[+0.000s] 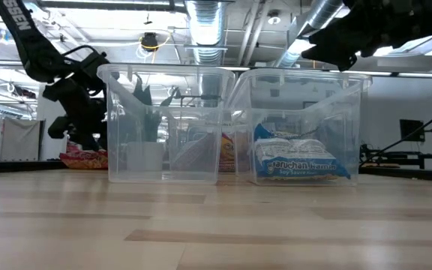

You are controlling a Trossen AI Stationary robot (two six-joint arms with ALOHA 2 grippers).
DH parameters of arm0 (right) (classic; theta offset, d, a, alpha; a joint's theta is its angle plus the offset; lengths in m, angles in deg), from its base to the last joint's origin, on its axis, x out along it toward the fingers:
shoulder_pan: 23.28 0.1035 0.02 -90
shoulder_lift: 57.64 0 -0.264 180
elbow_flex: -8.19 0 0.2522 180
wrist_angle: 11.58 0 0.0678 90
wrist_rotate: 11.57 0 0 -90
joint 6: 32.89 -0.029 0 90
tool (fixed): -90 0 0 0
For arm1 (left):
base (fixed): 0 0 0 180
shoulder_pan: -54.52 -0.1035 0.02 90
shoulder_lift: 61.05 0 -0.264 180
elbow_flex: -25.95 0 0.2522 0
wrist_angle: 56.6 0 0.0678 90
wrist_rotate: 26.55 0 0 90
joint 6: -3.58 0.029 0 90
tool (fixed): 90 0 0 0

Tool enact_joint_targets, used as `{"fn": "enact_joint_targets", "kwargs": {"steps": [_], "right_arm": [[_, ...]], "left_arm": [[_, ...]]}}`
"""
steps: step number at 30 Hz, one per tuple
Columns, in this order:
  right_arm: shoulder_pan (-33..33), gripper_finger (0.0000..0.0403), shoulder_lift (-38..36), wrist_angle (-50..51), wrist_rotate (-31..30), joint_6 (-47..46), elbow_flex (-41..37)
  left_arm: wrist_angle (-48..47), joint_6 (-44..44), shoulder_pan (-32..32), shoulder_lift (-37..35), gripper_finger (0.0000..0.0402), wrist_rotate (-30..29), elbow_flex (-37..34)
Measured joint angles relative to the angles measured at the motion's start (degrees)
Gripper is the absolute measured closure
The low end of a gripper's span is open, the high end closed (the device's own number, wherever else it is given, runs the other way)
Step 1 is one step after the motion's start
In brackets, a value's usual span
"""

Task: Sort Maruchan noodles
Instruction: Put the red noodle pack into the top transparent bin

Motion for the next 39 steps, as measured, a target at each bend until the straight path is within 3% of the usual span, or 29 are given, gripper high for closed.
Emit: {"fn": "enact_joint_targets", "kwargs": {"steps": [9, 12, 17, 24, 30, 39], "right_arm": [[0.0, 0.0154, 0.0, 0.4, 0.0, -0.9, 0.0], [0.0, 0.0154, 0.0, 0.4, 0.0, -0.9, 0.0], [0.0, 0.0154, 0.0, 0.4, 0.0, -1.0, 0.0], [0.0, 0.0154, 0.0, 0.8, 0.0, -1.0, 0.0], [0.0, 0.0154, 0.0, 1.9, 0.0, -1.0, 0.0], [0.0, 0.0154, 0.0, 1.9, 0.0, -1.0, 0.0]], "left_arm": [[-1.2, 2.6, 0.4, 0.6, 0.027, -0.7, 0.0], [-2.7, 3.2, 0.6, 0.7, 0.03, -0.7, 0.0], [-4.3, 4.5, 0.6, 0.7, 0.039, -0.5, 0.0], [-8.3, 5.9, 1.0, -0.9, 0.0401, 1.8, 0.0], [-17.2, 5.0, 3.6, -8.0, 0.0401, 3.2, 0.0], [-34.8, -0.5, 10.8, -25.7, 0.0402, 6.8, 0.0]]}}
